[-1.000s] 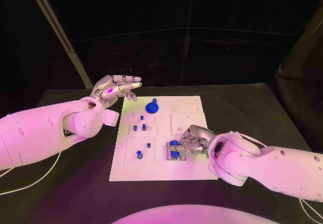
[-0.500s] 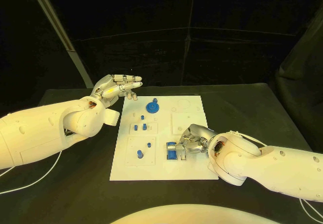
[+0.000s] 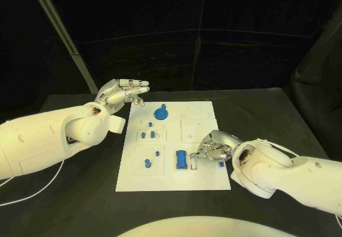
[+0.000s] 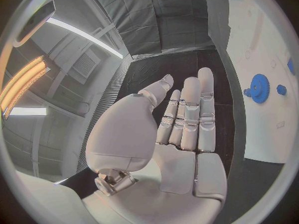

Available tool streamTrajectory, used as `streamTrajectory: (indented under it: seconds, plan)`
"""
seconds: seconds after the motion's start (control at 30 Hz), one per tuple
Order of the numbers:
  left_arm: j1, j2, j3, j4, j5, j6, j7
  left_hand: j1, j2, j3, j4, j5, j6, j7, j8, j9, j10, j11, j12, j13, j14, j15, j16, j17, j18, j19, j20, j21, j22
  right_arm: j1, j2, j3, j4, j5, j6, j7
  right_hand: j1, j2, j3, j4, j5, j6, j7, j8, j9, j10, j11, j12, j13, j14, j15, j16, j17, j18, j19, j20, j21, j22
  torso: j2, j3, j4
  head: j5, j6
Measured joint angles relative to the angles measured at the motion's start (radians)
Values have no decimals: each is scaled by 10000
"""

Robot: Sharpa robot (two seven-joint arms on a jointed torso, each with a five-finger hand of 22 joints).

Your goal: Assemble the parts on the task board

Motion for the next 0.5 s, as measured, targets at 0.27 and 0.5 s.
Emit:
streamTrajectory:
  seconds: [0.27,0.5]
  plan:
    - [0,-9,0,1,1,0,-5,0,0,0,0,0,0,0,0,0,0,0,0,0,0,0,0,0,0,0,0,0,0,74,-1453,8,494,140,-226,901,389,159,-56,-190,270,-249,130,-304,-123,-71,72,-169,-98,-25,24,0,26,-1,-36,36,0,0,-35,-14,-40,-141,16]
    - [0,39,-1,-19,1,2,-8,0,0,0,0,0,0,0,0,0,0,0,0,0,0,0,0,1,0,0,0,0,1,88,-1973,5,594,35,-157,1044,425,195,-129,-228,651,-187,68,-304,-150,-71,72,-214,-98,-38,38,0,41,0,-36,36,0,0,-94,-19,-101,-178,27]
